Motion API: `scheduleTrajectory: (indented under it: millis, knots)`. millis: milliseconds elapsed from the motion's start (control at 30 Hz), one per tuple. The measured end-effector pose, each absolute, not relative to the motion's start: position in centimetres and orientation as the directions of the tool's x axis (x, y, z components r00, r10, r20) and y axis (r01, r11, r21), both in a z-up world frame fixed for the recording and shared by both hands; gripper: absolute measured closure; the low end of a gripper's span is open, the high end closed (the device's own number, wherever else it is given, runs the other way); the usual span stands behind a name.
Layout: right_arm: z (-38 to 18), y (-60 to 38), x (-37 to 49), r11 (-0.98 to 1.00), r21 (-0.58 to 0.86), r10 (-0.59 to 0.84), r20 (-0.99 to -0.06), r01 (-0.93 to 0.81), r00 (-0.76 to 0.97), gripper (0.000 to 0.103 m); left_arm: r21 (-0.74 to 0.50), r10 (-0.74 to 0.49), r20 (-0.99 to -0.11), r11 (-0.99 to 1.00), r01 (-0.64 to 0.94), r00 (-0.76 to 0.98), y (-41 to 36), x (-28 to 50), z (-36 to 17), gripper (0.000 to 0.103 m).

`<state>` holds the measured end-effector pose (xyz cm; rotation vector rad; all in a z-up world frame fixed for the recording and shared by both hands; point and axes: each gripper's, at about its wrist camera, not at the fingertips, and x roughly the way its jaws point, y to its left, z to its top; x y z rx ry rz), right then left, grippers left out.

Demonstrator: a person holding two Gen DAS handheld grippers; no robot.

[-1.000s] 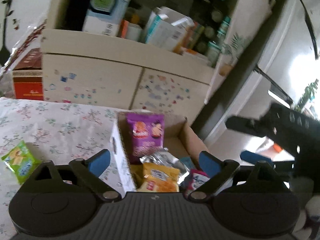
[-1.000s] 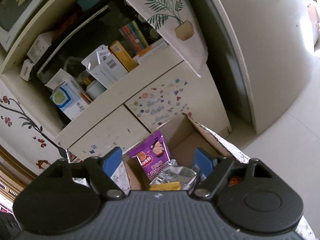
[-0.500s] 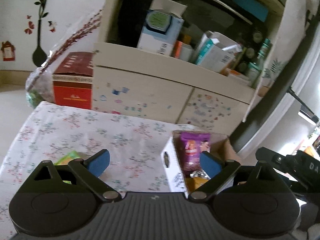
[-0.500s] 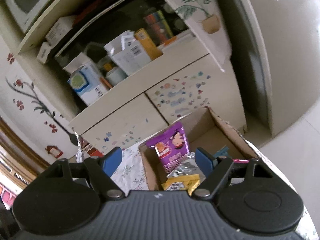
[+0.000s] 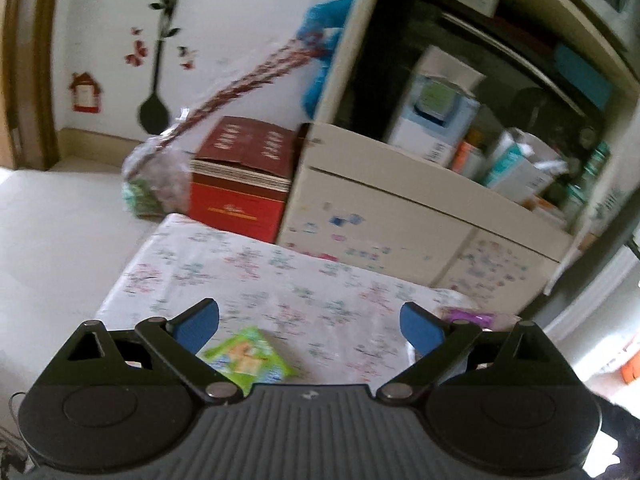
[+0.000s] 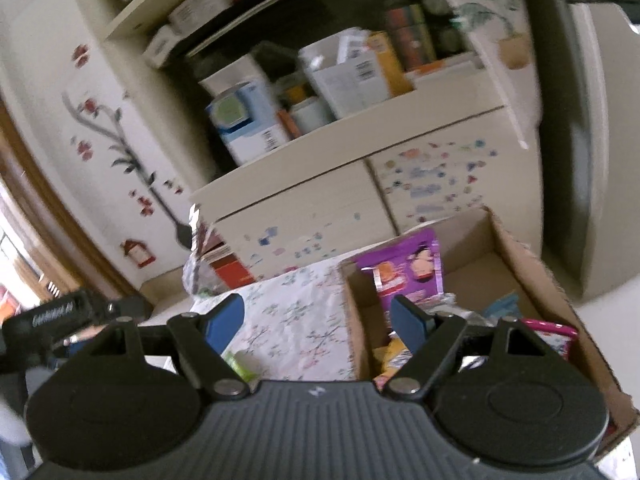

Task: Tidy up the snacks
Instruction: 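Withdraw both tools from the box toward the remaining packs on the table, then close left gripper on green cracker pack while right gripper closes on yellow pack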

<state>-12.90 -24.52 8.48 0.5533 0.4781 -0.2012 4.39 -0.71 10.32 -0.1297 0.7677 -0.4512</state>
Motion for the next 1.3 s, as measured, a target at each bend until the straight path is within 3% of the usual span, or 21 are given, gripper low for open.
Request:
scheduleTrajectory:
  millis: [333,700,1300]
  knots:
    - [7.7,-20.6,-11.3,0.899,0.407,0.068,-0.493,0.161,0.868,0.023,-0.266,-0.343,-0.729,0.939,0.217,0.592,1.1,8.0,7.2,0.004]
    - [4.5,-16.2,-9.4,0.946,0.320,0.165,-0.600,0.046,0.783,0.023,-0.239,-0.296,-0.826,0.955,0.176,0.480,-0.3,10.5,2.2,0.003]
    - [-0.8,-11.2,-7.8,0.974,0.187,0.224,-0.757,-0.125,0.614,0.021,-0.209,-0.250,-0.897,0.966,0.150,0.365,-3.5,13.8,-3.8,0.003]
